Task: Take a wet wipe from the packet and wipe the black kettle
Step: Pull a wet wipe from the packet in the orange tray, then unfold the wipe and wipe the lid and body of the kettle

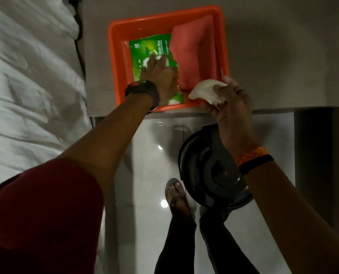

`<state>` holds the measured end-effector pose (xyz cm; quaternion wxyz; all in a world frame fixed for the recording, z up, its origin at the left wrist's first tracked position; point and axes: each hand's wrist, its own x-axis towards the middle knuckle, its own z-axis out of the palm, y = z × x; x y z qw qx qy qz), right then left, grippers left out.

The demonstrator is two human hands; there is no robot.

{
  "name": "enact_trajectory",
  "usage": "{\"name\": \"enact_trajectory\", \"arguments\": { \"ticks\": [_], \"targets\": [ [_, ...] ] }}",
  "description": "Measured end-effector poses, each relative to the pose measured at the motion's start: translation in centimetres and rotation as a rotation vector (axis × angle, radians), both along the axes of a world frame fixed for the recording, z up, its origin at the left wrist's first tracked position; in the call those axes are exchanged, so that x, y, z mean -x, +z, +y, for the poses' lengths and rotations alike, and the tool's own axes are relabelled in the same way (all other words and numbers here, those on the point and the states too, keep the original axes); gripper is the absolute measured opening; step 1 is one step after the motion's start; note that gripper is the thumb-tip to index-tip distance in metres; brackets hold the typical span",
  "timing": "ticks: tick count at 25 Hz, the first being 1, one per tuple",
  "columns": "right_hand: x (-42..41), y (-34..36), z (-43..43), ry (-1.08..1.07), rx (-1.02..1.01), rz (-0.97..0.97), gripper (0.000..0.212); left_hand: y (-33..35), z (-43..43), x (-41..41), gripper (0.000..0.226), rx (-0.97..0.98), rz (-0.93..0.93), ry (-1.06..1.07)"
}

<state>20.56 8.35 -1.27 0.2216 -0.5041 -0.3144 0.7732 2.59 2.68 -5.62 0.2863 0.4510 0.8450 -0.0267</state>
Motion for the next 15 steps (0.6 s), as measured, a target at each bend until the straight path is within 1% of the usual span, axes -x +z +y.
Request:
{"name": "enact_trajectory", "arguments": {
  "ticks": [1, 2, 3, 4, 5, 6, 7, 8, 10, 11, 13, 14, 15],
  "targets": [
    [-1.8, -0.6, 0.2, -0.02, 0.056, 0.06, 0.017, 0.2, 0.6, -1.1, 0.042, -0.193, -0.192, 0.001],
    [-3.5, -1.2, 0.4, -0.05, 0.099, 0.092, 0.014, 0.9, 0.6, -3.3, 0.036, -0.413, -0.435, 0.079],
    [-5.1, -1.7, 0.7, -0.075, 0.143, 0.114, 0.008, 1.7, 0.3, -6.4, 0.029, -0.546, -0.652, 0.156],
    [-6.7, -1.9, 1.0, -0.09, 0.168, 0.13, 0.011, 2.3, 0.1, -9.3, 0.027, -0.608, -0.872, 0.24],
    [-8.6, -2.4, 1.4, -0.106, 0.191, 0.137, 0.024, 2.1, 0.0, -12.0, 0.029, -0.615, -0.998, 0.298],
    [-10.4, -2.8, 1.7, -0.108, 0.215, 0.168, 0.034, 1.7, -0.1, -14.3, 0.033, -0.58, -1.035, 0.329],
    [-12.1, -3.2, 1.9, -0.112, 0.235, 0.191, 0.037, 1.5, -0.1, -16.4, 0.035, -0.549, -0.997, 0.337],
    [-13.7, -3.4, 2.1, -0.11, 0.245, 0.187, 0.033, 1.0, 0.0, -18.5, 0.034, -0.551, -0.96, 0.355],
    [-17.0, -4.1, 2.2, -0.074, 0.206, 0.107, 0.023, -0.1, 0.4, -21.8, 0.025, -0.563, -0.978, 0.508],
    [-18.5, -4.4, 2.1, -0.043, 0.163, 0.069, 0.026, -0.6, 0.5, -23.2, 0.02, -0.553, -1.016, 0.585],
    [-21.2, -5.7, 1.8, 0.002, 0.077, 0.031, 0.051, -1.3, 0.8, -25.9, 0.018, -0.51, -1.096, 0.664],
    [-22.4, -6.3, 1.7, 0.023, 0.033, 0.024, 0.06, -1.7, 0.9, -27.1, 0.018, -0.492, -1.121, 0.675],
    [-23.6, -6.6, 1.7, 0.035, -0.007, 0.008, 0.063, -2.1, 1.1, -28.2, 0.017, -0.481, -1.132, 0.683]
  ]
}}
